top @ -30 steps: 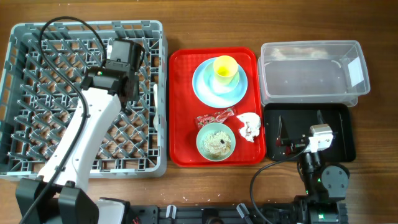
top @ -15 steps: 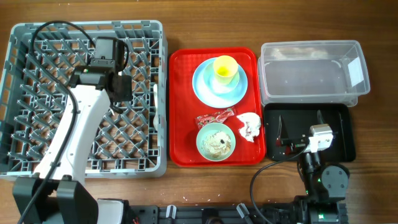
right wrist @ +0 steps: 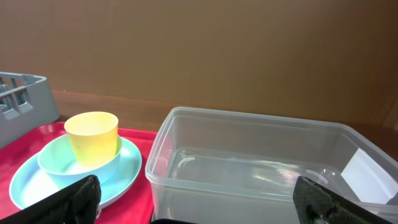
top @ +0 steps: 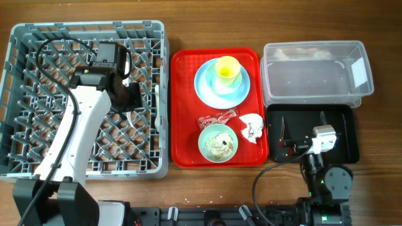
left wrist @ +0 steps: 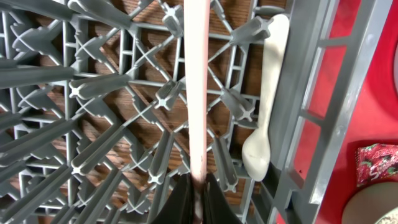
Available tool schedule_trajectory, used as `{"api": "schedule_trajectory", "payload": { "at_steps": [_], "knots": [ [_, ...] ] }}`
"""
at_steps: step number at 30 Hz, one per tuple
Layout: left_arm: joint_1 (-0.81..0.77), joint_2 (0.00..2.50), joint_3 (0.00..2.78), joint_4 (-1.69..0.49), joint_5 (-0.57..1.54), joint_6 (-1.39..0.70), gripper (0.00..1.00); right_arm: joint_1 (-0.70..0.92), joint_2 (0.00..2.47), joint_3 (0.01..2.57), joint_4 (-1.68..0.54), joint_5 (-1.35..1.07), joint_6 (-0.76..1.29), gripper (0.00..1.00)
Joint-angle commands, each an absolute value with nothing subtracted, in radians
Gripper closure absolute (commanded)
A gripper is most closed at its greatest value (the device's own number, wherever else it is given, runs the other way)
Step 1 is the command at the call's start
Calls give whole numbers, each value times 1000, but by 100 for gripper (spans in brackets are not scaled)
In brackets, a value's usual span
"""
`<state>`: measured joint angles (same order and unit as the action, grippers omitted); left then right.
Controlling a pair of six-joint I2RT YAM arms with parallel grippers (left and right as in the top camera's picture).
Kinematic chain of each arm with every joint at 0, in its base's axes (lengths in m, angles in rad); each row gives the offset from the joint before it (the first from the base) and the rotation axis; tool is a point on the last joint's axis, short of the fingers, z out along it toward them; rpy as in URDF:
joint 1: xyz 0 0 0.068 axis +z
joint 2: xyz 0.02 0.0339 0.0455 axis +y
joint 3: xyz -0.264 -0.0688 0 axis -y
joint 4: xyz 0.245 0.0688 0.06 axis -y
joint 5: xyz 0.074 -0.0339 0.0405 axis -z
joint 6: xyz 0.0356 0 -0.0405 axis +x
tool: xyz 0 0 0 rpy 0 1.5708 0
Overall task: Sort waste into correct bins and load items into the dishwasher rack
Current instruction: 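Carry the fork into the grey rack and release it, then withdraw the left gripper to the rack's left side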
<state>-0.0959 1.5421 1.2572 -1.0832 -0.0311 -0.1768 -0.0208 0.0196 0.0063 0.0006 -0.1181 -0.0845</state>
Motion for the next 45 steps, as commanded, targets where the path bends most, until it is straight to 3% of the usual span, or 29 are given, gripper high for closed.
{"api": "schedule_trajectory", "payload": {
  "at_steps": [1,15,24,31,34,38,42,45],
  "knots": [
    [-94,1554,1209,-1061,-15,-203,96,-16,17,5,6,-105,-95,0],
    [-94,1554,1132,-1064,-11,-161,92,-16,17,5,6,-105,-95,0],
    [-94,1554,1132,-1063,-11,-162,69,-16,17,5,6,-105,-95,0],
    [-94,1520,1199,-1082,8,-166,71,-16,17,5,6,-105,-95,0],
    [-110,1479,1237,-1067,170,-219,73,-16,17,5,6,-105,-95,0],
    [-213,1453,1237,-995,404,-284,72,-16,17,5,6,-105,-95,0],
    [-390,1455,1225,-963,331,-302,68,-16,17,5,6,-105,-95,0],
    [-569,1457,1204,-923,193,-385,72,-16,17,5,6,-105,-95,0]
  ]
}}
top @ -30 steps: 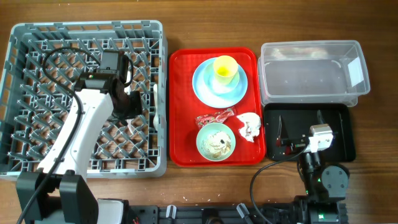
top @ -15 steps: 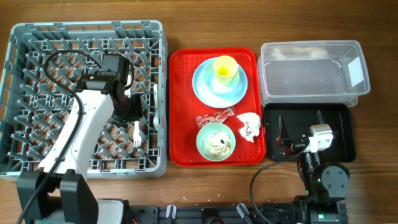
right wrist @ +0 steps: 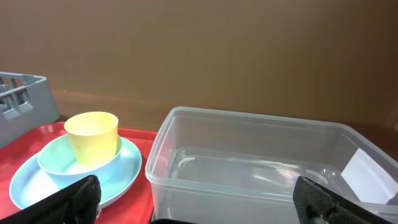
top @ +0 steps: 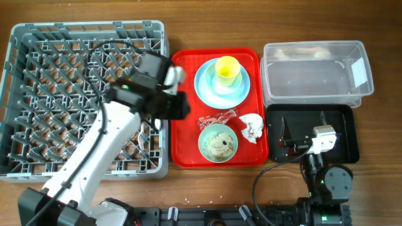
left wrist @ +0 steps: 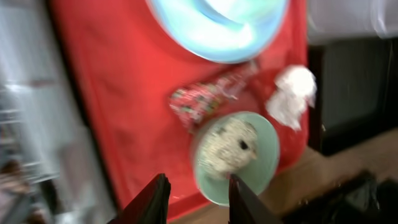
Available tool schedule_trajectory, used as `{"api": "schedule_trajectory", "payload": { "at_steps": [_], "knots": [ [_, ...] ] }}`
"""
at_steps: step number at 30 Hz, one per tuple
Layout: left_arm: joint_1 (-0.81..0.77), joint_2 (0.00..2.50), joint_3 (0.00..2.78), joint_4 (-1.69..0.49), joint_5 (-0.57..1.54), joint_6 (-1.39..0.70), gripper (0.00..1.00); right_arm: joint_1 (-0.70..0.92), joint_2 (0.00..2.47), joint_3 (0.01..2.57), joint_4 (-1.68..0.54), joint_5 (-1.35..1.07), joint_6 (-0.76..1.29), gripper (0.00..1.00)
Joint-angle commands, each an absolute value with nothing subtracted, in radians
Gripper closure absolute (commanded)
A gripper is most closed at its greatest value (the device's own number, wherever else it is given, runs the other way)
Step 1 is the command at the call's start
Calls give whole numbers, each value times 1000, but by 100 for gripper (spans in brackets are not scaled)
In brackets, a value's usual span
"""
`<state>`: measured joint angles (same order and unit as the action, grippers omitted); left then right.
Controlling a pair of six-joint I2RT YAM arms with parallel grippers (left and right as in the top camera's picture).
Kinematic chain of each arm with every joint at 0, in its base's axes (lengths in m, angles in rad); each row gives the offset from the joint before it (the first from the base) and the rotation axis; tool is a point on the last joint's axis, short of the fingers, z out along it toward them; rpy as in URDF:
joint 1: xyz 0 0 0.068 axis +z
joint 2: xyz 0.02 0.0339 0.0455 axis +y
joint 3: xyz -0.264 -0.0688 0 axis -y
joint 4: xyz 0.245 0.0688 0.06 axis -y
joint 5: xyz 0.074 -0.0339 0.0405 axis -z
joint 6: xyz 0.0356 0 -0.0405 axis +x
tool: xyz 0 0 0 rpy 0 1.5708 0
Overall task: Sort waste into correct bins and load items into the dishwasher rack
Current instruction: 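Withdraw the left gripper to the rack's left side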
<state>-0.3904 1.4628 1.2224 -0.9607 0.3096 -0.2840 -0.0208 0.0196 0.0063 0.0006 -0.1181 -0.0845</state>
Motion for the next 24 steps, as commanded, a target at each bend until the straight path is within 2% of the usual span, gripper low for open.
{"api": "schedule_trajectory", "payload": {
  "at_steps": [1,2,4,8,11,14,17,18,23,24],
  "knots": [
    [-628,1460,1197,-910,141,-418,76,-16,17,5,6,-105,-95,0],
    [-677,1467,1191,-900,93,-441,80,-16,17,5,6,-105,-95,0],
    [-766,1493,1181,-880,20,-479,81,-16,17,5,6,-105,-95,0],
    [-901,1590,1177,-852,5,-515,83,-16,17,5,6,-105,-95,0],
    [-885,1583,1179,-860,-39,-537,86,-16,17,5,6,-105,-95,0],
    [-804,1499,1199,-893,-100,-536,84,-16,17,5,6,-105,-95,0],
    [-643,1356,1226,-883,-125,-536,72,-16,17,5,7,-112,-89,0],
    [-578,1308,1230,-867,-124,-537,65,-16,17,5,7,-113,-52,0],
    [-294,1113,1230,-882,-121,-536,6,-16,17,6,31,-180,218,0],
    [-263,1091,1230,-899,-121,-536,0,-16,17,7,35,-247,219,0]
  ]
}}
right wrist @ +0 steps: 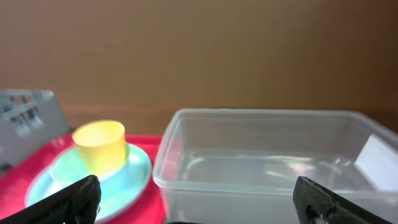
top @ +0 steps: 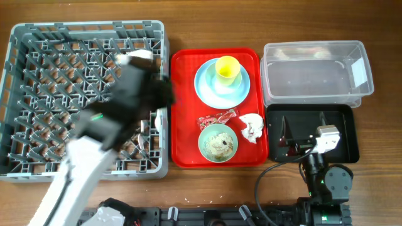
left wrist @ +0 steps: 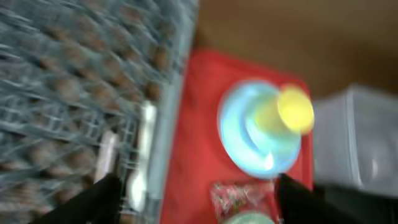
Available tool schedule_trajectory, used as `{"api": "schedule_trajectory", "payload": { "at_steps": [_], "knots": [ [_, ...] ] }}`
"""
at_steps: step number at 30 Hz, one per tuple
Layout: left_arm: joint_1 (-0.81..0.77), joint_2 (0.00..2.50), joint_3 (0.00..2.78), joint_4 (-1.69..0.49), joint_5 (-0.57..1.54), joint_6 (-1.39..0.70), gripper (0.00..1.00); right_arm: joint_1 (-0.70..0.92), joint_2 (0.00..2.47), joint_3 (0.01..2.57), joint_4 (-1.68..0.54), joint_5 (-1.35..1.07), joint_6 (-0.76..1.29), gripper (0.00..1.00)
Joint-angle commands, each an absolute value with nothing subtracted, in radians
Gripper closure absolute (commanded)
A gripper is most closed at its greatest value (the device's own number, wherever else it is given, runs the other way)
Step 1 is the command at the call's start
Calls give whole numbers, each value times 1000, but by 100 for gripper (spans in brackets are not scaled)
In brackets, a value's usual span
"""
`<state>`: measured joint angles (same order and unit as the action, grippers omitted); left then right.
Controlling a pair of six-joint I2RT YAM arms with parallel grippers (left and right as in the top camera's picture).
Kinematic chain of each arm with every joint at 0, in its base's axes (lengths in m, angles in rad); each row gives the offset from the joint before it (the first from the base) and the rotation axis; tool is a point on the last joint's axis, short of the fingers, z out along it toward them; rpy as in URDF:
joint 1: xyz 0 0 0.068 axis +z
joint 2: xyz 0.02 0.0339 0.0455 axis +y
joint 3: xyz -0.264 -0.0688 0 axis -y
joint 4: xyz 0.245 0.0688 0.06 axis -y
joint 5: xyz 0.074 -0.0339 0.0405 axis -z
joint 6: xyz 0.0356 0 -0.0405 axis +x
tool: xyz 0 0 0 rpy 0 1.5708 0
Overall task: Sort waste into correct bins and load items into the dishwasher rack
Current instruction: 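Withdraw the left gripper to the rack's left side, then move the right gripper to the mint-green bowl and grasp its rim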
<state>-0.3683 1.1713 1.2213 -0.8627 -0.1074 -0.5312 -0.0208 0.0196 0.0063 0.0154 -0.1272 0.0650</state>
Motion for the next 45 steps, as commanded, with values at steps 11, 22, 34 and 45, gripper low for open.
{"api": "schedule_trajectory", "payload": {
  "at_steps": [11,22,34,45],
  "knots": [
    [-172,1037,1230,-955,-121,-535,0,-16,702,883,-603,-369,77,0],
    [-172,1041,1230,-955,-121,-535,0,10,1379,1566,-1172,-578,247,48],
    [-172,1042,1230,-955,-121,-536,0,770,1395,1355,-1203,6,598,64],
    [-172,1042,1230,-955,-121,-536,0,1113,1403,871,-589,213,598,64]
  ]
}}
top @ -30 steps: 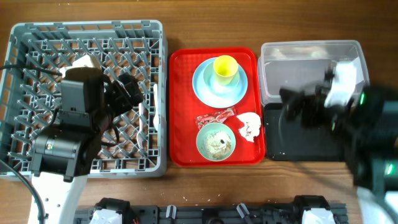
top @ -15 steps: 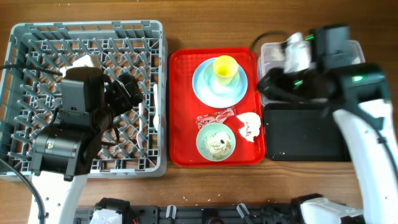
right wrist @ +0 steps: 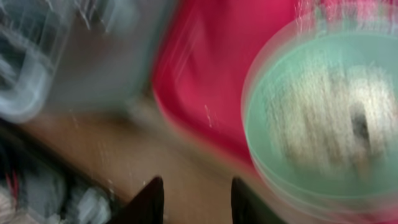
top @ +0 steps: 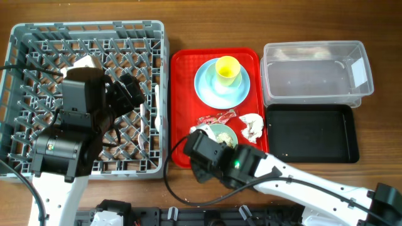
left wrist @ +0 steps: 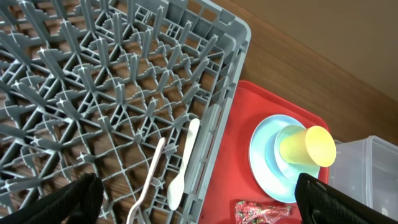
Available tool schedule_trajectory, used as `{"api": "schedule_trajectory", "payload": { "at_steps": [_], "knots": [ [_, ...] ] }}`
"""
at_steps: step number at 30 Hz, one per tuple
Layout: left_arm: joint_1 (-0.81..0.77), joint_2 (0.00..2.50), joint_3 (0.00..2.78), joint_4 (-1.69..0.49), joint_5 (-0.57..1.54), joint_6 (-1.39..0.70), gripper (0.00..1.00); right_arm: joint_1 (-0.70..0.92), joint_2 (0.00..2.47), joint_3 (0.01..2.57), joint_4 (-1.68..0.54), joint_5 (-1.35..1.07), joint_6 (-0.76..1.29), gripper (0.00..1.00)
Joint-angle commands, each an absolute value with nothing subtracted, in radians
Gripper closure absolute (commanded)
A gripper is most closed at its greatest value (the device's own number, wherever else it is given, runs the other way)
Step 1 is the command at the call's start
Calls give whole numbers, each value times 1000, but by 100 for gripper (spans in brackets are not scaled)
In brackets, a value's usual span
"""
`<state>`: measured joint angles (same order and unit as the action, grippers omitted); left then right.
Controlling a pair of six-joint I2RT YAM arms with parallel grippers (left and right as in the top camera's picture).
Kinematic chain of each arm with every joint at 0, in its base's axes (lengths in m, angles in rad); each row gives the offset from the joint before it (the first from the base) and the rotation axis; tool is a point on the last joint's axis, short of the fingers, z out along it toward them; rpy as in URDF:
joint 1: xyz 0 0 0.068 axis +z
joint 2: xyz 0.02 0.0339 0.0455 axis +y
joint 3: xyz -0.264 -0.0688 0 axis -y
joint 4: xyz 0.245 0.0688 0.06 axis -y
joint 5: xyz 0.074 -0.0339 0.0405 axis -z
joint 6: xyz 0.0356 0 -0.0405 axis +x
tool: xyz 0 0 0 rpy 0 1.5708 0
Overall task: Sort waste into correct bins and load items into the dishwasher rack
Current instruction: 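Move the right gripper to the mint-green bowl and grasp its rim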
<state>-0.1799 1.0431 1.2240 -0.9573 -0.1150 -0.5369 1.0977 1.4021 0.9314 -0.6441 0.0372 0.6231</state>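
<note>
The grey dishwasher rack [top: 38, 164] holds a white spoon [left wrist: 182, 166] and a pale pink utensil [left wrist: 153, 176] near its right wall. My left gripper [left wrist: 199, 210] hangs high over the rack, open and empty. On the red tray [top: 186, 94] a yellow cup [top: 227, 68] sits in a blue bowl on a blue plate [top: 206, 91]. A red wrapper [top: 217, 118], a crumpled white napkin [top: 252, 126] and a green bowl [top: 221, 135] of leftovers lie nearer the front. My right gripper [right wrist: 196, 202] is open over the tray's front edge, left of the green bowl [right wrist: 323, 124]; that view is blurred.
A clear plastic bin [top: 316, 72] stands at the back right, with a black bin [top: 311, 133] in front of it. The right arm [top: 295, 182] stretches across the table's front edge from the lower right.
My right arm has left its place over the black bin and now reaches to the tray's front edge by the green bowl, open. My left arm, blurred over the rack before, now stands still above it.
My left gripper was shut on the pale pink utensil down in the rack beside the spoon. Then it was open over the tray near the green bowl, then back above the rack. The utensil lies in the rack. The right arm only moved by now.
</note>
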Motion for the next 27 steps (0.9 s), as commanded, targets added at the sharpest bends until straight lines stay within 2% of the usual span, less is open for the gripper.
{"api": "schedule_trajectory", "payload": {
  "at_steps": [1,14,27],
  "knots": [
    [-172,1042,1230,-955,-121,-535,0,1113,1404,865,-580,227,597,66],
    [-172,1042,1230,-955,-121,-535,0,1111,1504,845,-482,202,467,69],
    [-172,1042,1230,-955,-121,-536,0,1111,1554,845,-483,202,467,70]
  ]
}}
